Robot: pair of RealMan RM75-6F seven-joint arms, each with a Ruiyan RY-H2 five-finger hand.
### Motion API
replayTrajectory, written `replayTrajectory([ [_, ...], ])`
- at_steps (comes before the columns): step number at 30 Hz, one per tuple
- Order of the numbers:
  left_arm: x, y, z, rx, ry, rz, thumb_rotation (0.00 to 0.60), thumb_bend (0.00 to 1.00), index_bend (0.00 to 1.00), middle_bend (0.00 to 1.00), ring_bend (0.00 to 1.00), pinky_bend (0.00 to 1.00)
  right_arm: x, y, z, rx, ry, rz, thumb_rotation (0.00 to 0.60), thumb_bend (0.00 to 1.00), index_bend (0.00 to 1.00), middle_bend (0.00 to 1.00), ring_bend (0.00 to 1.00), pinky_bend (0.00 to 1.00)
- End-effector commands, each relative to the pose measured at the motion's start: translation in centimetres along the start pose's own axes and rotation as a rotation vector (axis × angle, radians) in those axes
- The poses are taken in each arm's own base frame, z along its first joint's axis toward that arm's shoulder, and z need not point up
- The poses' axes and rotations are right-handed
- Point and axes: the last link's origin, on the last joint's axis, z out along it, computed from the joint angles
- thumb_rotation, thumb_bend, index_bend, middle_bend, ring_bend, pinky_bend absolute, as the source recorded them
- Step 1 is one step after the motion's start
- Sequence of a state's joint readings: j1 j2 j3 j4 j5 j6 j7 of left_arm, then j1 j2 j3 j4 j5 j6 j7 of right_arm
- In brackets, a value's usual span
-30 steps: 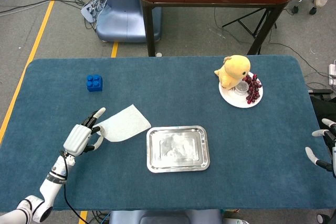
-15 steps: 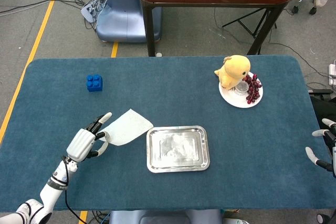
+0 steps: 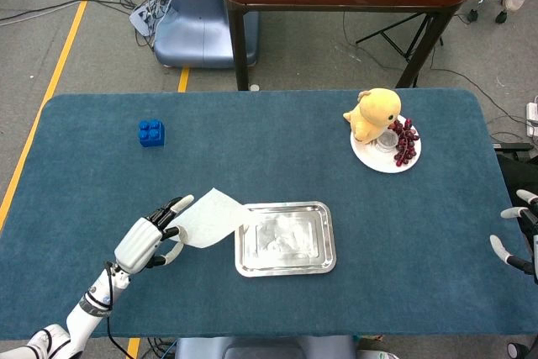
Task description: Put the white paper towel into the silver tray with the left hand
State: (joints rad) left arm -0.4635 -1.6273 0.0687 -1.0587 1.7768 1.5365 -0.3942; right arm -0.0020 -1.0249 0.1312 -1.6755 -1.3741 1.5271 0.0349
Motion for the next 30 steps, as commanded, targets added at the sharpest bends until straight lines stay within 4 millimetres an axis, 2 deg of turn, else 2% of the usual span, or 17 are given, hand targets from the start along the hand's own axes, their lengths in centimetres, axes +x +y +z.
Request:
replayTrajectory([
  [1, -0.1, 0.3, 0.0, -0.022, -0.013, 0.001, 0.600, 0.58, 0.68, 0.04, 0.00, 0.23, 0.0, 0.0, 0.0, 0.001, -0.001, 0.000, 0.600, 0.25, 0.41, 0.21, 0.12, 0.07],
  [4, -0.1, 0.6, 0.3, -0.035, -0.020, 0.004, 0.600, 0.57, 0.68, 0.04, 0.00, 0.21, 0.0, 0.0, 0.0, 0.001, -0.002, -0.001, 0.600, 0.25, 0.41, 0.21, 0.12, 0.07],
  [9, -0.3, 1.2, 0.7, -0.063, -0.021, 0.013, 0.600, 0.57, 0.69, 0.04, 0.00, 0.08, 0.0, 0.0, 0.1, -0.001, -0.002, 0.000, 0.600, 0.25, 0.41, 0.21, 0.12, 0.07],
  [12, -0.4, 1.6, 1.0, -0.092, -0.031, 0.025, 0.600, 0.57, 0.68, 0.04, 0.00, 0.05, 0.0, 0.0, 0.1, -0.002, -0.002, 0.001, 0.600, 0.25, 0.41, 0.21, 0.12, 0.07],
  [21, -0.3, 3.3, 1.6, -0.172, -0.041, 0.034, 0.600, 0.57, 0.68, 0.04, 0.00, 0.02, 0.1, 0.1, 0.1, -0.003, 0.000, 0.004, 0.600, 0.25, 0.41, 0.21, 0.12, 0.07],
  [30, -0.2, 5.2, 1.0, -0.233, -0.044, 0.009, 0.600, 0.57, 0.68, 0.04, 0.00, 0.02, 0.1, 0.2, 0.1, -0.003, 0.001, 0.006, 0.600, 0.25, 0.41, 0.21, 0.12, 0.07],
])
